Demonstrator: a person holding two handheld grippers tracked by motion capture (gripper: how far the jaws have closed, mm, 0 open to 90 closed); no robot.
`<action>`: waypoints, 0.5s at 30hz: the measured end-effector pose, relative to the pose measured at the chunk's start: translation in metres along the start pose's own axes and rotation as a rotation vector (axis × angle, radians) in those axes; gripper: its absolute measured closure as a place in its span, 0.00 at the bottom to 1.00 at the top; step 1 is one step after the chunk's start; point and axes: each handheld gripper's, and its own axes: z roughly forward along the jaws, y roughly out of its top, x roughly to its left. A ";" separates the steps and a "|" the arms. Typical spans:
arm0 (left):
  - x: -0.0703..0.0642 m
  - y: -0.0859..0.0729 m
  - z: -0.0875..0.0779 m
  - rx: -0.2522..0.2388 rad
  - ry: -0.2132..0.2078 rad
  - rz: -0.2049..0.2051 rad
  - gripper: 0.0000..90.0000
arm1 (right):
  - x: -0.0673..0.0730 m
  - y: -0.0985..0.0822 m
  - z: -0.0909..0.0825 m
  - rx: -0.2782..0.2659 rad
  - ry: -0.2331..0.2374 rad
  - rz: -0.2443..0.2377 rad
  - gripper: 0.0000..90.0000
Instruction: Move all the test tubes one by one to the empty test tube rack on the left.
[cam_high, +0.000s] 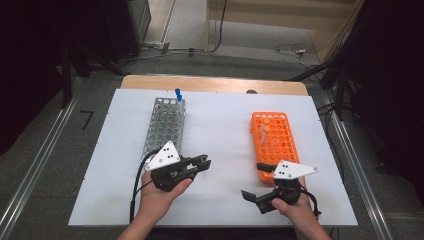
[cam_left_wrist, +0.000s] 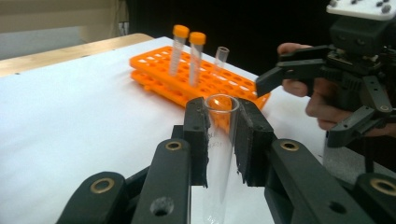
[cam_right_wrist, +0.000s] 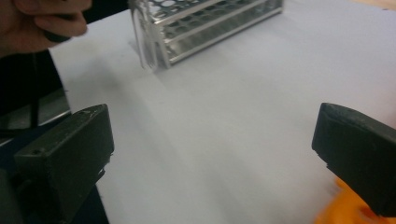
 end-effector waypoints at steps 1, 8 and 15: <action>0.003 0.002 -0.001 -0.005 0.007 -0.002 0.85 | -0.003 -0.002 -0.004 -0.007 -0.010 0.003 0.00; 0.021 0.013 -0.006 -0.032 0.047 -0.020 0.85 | -0.018 -0.013 -0.023 -0.016 -0.063 0.031 0.00; 0.043 0.022 -0.009 -0.045 0.116 -0.032 0.85 | -0.034 -0.028 -0.038 -0.008 -0.107 0.055 0.00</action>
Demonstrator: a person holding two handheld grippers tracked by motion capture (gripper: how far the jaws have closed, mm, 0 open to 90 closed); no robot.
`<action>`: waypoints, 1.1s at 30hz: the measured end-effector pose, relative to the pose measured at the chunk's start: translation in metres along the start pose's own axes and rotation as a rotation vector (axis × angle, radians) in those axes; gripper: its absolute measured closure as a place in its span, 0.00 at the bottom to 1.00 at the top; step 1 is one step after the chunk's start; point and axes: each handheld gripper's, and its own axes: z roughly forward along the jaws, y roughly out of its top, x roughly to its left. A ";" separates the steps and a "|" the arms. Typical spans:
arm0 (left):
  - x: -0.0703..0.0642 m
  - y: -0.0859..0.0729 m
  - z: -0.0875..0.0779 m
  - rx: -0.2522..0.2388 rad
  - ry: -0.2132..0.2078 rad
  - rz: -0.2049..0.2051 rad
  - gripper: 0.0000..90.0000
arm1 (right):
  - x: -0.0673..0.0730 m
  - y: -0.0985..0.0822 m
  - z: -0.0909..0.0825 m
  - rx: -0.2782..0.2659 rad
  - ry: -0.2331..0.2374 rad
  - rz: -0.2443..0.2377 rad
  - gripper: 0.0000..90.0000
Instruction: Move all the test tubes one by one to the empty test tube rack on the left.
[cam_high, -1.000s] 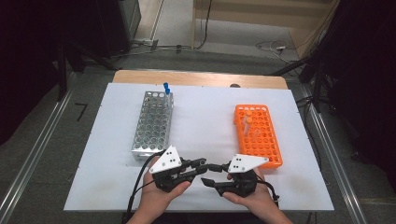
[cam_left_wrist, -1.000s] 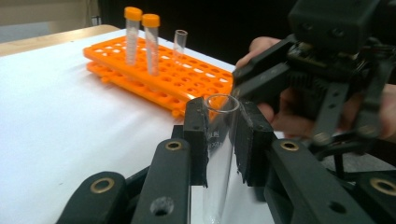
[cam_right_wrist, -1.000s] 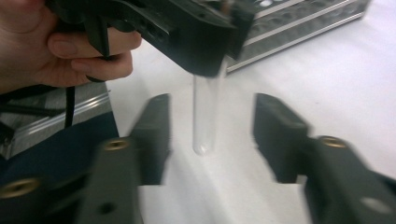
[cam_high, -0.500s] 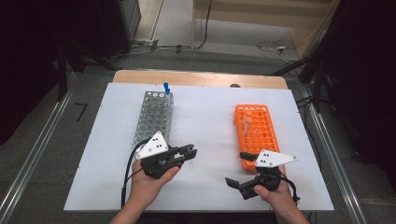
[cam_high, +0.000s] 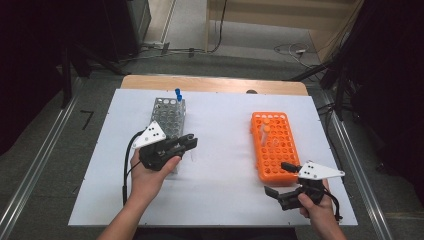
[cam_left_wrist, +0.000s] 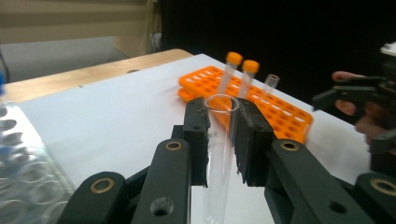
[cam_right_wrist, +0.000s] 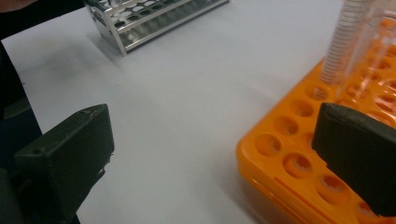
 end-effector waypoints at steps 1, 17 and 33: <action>0.003 0.002 0.000 -0.005 0.010 -0.002 0.85 | -0.003 -0.002 -0.002 0.001 -0.002 0.007 0.00; 0.059 0.024 0.018 -0.048 0.182 -0.025 0.85 | -0.020 -0.009 -0.005 -0.004 -0.013 0.040 0.00; 0.097 0.029 0.045 -0.110 0.335 -0.041 0.85 | -0.022 -0.011 -0.004 -0.007 -0.013 0.044 0.00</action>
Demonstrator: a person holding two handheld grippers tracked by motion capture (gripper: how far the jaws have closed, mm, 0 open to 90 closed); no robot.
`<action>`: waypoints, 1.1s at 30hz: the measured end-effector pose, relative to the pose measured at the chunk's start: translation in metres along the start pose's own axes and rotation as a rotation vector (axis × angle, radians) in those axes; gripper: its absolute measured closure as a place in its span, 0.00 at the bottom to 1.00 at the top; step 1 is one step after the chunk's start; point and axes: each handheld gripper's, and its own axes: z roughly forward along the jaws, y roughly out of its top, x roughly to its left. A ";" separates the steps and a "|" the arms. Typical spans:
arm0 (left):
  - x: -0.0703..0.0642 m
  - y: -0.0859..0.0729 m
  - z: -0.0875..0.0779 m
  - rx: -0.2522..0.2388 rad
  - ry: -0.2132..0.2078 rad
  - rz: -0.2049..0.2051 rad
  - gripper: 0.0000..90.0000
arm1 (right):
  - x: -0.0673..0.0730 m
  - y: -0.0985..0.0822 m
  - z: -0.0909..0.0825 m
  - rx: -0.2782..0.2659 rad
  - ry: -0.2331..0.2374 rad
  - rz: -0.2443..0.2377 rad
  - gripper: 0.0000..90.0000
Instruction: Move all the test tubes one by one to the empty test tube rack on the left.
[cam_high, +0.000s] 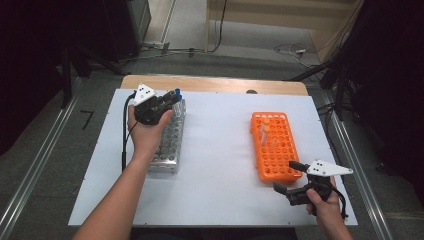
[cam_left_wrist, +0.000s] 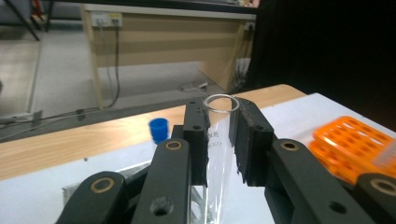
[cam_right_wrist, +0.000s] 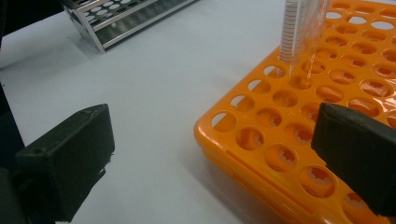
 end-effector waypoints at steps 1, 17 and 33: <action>0.002 0.000 0.002 -0.002 0.001 -0.009 0.85 | 0.000 0.000 0.000 0.000 0.001 0.000 0.00; 0.008 -0.012 0.023 0.079 0.063 -0.010 0.85 | -0.001 -0.001 0.000 0.003 -0.001 0.003 0.00; 0.003 -0.016 0.027 0.179 0.088 -0.002 0.77 | -0.002 -0.001 0.001 0.006 -0.010 0.004 0.00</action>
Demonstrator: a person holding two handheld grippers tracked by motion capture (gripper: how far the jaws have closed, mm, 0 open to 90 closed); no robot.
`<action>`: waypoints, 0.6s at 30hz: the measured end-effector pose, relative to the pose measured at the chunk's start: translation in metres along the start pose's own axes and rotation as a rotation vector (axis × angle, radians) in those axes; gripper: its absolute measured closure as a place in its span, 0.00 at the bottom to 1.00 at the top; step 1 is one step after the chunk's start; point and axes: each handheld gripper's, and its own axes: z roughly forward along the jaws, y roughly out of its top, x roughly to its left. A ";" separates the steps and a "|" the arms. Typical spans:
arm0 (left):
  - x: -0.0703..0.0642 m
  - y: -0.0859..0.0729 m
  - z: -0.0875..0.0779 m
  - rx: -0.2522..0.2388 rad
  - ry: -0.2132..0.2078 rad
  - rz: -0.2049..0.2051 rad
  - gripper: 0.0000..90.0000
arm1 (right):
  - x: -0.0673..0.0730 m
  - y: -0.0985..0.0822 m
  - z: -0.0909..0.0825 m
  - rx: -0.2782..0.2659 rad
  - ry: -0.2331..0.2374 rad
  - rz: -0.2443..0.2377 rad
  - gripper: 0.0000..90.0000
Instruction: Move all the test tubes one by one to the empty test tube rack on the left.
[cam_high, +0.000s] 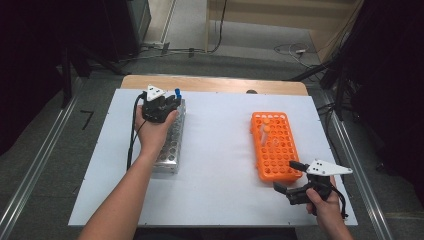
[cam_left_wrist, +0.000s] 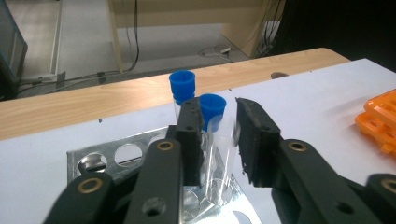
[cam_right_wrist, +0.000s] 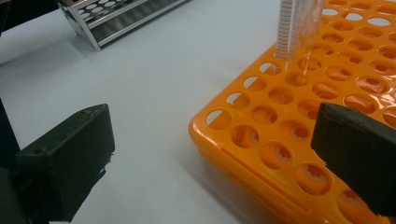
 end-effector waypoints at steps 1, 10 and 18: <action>0.000 0.000 -0.001 0.004 -0.001 -0.005 0.74 | 0.000 0.000 0.000 0.000 0.000 0.000 0.00; -0.003 0.005 -0.017 -0.008 -0.075 -0.042 0.31 | -0.001 0.000 0.001 0.000 -0.008 0.001 0.00; -0.013 0.003 -0.043 -0.019 -0.125 -0.038 0.04 | -0.001 0.001 0.004 0.000 -0.038 0.001 0.01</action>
